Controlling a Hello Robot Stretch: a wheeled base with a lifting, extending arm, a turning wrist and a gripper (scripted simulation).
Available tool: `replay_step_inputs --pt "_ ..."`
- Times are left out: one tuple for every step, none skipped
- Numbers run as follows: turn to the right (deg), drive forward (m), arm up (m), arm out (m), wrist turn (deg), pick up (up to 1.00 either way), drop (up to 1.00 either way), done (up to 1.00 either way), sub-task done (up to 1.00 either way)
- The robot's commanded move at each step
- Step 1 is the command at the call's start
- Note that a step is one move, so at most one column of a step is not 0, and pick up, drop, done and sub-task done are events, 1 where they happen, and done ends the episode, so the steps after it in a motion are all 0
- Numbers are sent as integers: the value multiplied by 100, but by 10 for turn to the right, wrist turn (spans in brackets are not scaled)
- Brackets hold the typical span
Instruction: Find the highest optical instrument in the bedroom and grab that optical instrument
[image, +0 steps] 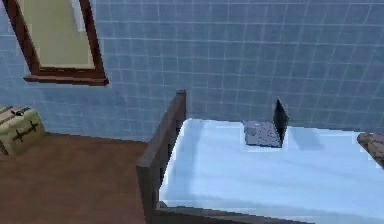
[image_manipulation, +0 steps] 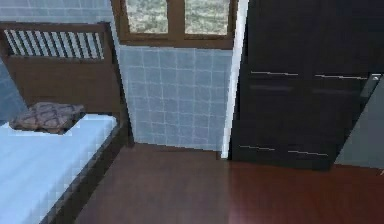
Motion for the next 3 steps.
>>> replay_step_inputs --pt "0 35 0 0 0 0 0 0 0" --pt "-450 0 0 0 0 0 0 0 0" --pt "-330 0 0 0 0 0 0 0 0"
